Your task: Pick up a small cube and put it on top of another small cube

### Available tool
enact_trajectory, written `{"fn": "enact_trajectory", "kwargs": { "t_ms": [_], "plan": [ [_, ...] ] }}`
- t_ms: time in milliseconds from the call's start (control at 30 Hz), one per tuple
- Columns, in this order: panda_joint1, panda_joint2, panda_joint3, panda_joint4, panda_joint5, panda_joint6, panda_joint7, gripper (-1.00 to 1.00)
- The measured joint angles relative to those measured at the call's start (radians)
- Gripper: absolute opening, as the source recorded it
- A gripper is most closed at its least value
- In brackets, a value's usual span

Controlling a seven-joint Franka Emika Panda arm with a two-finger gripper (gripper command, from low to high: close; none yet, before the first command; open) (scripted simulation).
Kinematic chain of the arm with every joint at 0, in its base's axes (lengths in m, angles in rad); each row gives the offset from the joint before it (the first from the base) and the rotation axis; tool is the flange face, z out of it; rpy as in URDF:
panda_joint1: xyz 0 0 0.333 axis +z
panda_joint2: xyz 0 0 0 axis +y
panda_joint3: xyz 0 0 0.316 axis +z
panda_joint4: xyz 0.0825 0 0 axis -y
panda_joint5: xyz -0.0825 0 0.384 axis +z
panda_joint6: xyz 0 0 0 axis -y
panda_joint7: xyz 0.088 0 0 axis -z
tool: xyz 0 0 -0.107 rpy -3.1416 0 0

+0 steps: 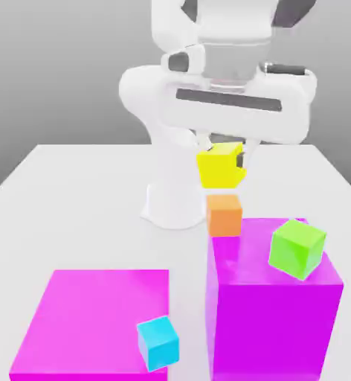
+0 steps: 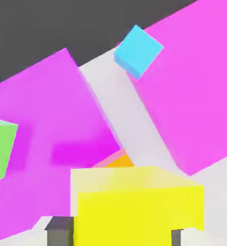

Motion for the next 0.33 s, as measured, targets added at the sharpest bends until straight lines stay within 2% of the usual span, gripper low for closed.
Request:
{"fn": "enact_trajectory", "kwargs": {
  "t_ms": [200,333],
  "plan": [
    [-0.001,0.005,0.002,-0.008,-0.002,0.012,0.001,1.00],
    [-0.001,-0.043,-0.007,0.065,-0.007,-0.109,0.000,1.00]
  ]
}}
